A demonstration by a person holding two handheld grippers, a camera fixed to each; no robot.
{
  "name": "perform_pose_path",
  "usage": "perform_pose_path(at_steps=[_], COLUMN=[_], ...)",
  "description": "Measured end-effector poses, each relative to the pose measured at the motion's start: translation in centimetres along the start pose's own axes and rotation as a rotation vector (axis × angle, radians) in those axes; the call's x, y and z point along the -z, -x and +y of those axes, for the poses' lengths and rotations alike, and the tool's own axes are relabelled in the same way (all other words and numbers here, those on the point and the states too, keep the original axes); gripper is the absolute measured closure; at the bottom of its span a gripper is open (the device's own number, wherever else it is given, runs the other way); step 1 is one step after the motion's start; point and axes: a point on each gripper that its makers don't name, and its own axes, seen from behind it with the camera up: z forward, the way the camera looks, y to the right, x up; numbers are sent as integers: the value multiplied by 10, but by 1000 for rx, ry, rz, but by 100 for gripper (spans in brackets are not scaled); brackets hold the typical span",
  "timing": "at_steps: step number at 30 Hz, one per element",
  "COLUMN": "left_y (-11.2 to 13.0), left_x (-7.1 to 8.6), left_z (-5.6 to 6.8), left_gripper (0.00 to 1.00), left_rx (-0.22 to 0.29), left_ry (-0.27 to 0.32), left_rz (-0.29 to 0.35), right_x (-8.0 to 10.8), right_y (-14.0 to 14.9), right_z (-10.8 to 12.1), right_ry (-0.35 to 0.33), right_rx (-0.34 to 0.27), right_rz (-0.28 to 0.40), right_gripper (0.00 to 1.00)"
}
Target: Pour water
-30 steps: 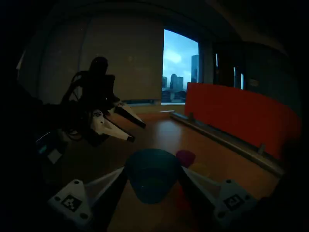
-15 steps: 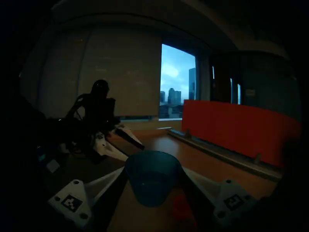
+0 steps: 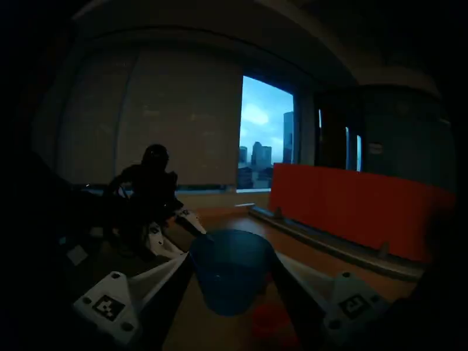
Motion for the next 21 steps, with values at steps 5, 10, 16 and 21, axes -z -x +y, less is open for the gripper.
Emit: perform_pose_path(at_steps=[5, 10, 16, 21], left_y=[9, 17, 28, 37], left_x=[-9, -18, -32, -45], left_z=[0, -3, -6, -9], left_gripper=[3, 4, 4, 5], left_rx=[9, 2, -3, 2], left_ry=[14, 14, 14, 12], left_rz=[-30, -53, -88, -115], right_x=[2, 3, 5, 8], right_y=[-8, -14, -21, -24], right_z=[6, 10, 16, 24], right_ry=[3, 4, 10, 21], right_rx=[5, 17, 29, 32], right_rz=[5, 3, -1, -3], right_gripper=[3, 3, 3, 3])
